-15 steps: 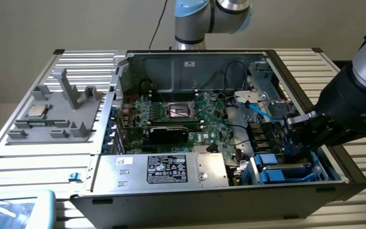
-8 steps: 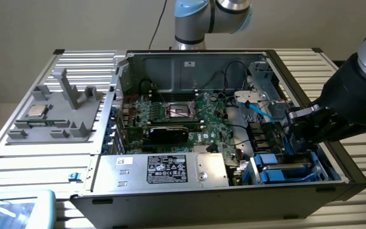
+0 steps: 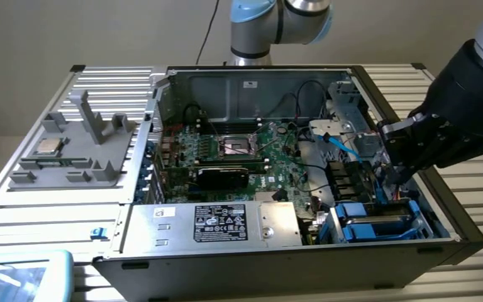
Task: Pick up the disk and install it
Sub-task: 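Insert the second disk wire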
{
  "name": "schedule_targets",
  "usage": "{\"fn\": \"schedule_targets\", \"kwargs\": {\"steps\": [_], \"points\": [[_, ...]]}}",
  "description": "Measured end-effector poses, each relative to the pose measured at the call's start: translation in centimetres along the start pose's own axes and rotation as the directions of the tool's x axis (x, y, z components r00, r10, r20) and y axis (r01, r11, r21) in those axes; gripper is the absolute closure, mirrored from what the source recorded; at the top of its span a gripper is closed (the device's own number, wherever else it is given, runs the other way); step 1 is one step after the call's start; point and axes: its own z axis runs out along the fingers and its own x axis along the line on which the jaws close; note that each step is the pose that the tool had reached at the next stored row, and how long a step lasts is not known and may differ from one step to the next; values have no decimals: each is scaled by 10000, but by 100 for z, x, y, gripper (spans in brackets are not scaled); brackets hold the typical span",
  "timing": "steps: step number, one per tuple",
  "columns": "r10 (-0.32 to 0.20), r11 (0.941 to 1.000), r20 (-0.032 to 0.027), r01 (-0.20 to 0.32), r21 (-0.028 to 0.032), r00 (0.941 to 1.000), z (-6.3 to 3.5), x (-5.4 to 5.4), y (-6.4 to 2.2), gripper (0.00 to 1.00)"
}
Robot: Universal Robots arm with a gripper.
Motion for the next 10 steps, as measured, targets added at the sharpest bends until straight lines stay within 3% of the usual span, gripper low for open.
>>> {"fn": "schedule_targets", "kwargs": {"steps": [4,6,10], "points": [[8,9999,-11,-8,-163,10000,12,-18,-129,89],[11,9998,-15,-11,-213,10000,19,-29,-211,89],[16,9994,-26,-17,-349,10000,-59,-49,-368,89]]}}
